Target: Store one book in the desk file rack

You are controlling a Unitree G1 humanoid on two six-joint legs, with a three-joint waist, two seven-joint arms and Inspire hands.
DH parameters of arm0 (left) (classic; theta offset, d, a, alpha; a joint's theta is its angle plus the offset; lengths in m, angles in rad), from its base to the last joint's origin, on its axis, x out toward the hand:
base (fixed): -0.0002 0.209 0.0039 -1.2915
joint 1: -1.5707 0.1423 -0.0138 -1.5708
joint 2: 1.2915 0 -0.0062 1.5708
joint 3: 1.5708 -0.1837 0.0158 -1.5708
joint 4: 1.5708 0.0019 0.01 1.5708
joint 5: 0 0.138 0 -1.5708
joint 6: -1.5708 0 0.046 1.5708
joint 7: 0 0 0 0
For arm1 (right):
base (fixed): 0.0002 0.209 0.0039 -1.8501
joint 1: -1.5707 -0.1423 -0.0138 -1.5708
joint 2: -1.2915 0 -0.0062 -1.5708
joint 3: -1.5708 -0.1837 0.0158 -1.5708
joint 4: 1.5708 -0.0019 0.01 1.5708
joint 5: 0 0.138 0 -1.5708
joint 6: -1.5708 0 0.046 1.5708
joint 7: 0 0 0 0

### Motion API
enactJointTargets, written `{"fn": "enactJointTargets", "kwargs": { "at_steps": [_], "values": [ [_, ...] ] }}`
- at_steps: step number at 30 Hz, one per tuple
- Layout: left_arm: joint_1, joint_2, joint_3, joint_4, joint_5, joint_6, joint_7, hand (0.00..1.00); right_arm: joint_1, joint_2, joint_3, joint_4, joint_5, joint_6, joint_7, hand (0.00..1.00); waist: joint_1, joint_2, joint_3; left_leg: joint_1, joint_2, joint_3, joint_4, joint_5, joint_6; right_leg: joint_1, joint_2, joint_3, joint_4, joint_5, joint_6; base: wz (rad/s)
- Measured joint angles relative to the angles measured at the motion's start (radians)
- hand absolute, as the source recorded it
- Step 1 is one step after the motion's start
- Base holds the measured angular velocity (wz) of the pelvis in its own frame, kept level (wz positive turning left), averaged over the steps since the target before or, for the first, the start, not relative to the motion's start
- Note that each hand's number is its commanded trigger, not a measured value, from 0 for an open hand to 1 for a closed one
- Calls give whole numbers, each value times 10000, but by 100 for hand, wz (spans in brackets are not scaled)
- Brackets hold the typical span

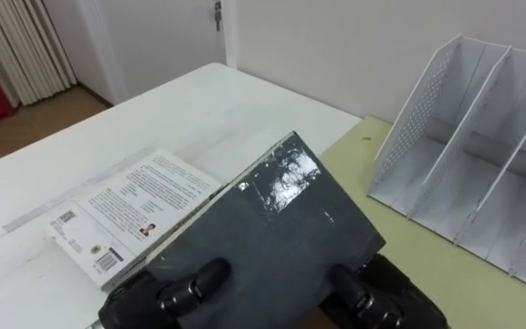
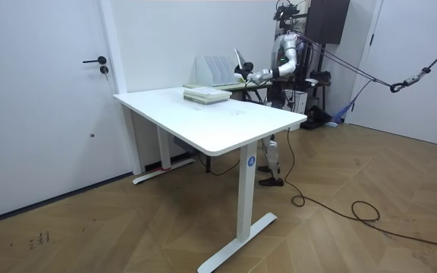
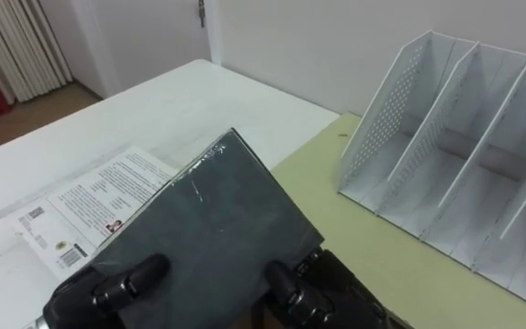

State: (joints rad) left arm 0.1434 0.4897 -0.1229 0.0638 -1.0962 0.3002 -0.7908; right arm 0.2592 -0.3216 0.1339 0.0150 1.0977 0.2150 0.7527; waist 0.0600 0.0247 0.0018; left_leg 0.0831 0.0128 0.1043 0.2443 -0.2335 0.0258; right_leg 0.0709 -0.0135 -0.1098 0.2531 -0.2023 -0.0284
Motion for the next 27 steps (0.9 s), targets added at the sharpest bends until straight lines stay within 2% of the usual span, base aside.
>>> {"fn": "enactJointTargets", "kwargs": {
  "at_steps": [3, 5, 7, 11, 15, 18, 21, 23, 27],
  "values": [
    [1, 0, 16, 72, -5, -38, 241, 0, 2, -113, -7, 116, -246, -17, -24, 100, -48, -2, 3, -9, -2, -3, -49, -2, -1, -5, 0, -11, -70, 1, 3, 0],
    [85, -3, 47, 84, -4, -301, 419, 0, -5, -325, -43, 154, -741, -42, -219, 100, -40, -16, 1, -7, -3, -3, -55, -1, 0, 6, 0, -28, -85, 5, 5, 0],
    [195, -38, 70, 161, 23, -579, 439, 0, -6, -324, -178, 252, -859, -72, -354, 100, -66, -35, 4, 52, -3, -3, -51, 2, -1, 22, 3, -30, -108, 8, 3, 0],
    [435, -50, 20, 472, 422, -1016, 659, 0, -292, -502, -319, 256, -1455, -74, -835, 100, -314, -106, 59, 156, -20, 21, -89, 3, -1, 40, 0, -17, -109, 5, 4, 0],
    [627, -176, 22, 816, 1300, -1191, 900, 0, -623, -517, -474, 252, -2320, -78, -1576, 100, -573, -202, 118, 180, -24, 22, -94, 3, 0, 133, 5, -10, -143, 8, 8, 0],
    [813, -437, 16, 911, 2120, -1440, 1143, 0, -825, -520, -783, 172, -3180, -81, -2334, 100, -735, -208, 118, 151, -36, 56, -165, 3, 1, 61, 8, 20, -111, 10, 13, -3],
    [977, -925, 4, 1359, 2502, -1745, 1271, 0, -1177, -519, -867, -185, -4089, -125, -3164, 100, -903, -159, 116, 161, -36, 83, -192, 4, 2, 1, 31, 122, -84, 11, 11, -10],
    [962, -1360, -18, 2119, 3037, -1995, 1374, 0, -1279, -383, -890, -413, -4850, -402, -3914, 100, -892, -146, 112, 255, -42, 256, -231, 7, -1, -5, 56, 231, -40, 10, 10, -14],
    [1171, -1520, -413, 2972, 3719, -2020, 1693, 0, -1525, 107, -1378, -533, -5871, -828, -5359, 100, -1028, -126, 133, 315, -68, 343, -267, 5, -1, -47, 64, 275, -126, 1, 17, -8]
  ]
}}
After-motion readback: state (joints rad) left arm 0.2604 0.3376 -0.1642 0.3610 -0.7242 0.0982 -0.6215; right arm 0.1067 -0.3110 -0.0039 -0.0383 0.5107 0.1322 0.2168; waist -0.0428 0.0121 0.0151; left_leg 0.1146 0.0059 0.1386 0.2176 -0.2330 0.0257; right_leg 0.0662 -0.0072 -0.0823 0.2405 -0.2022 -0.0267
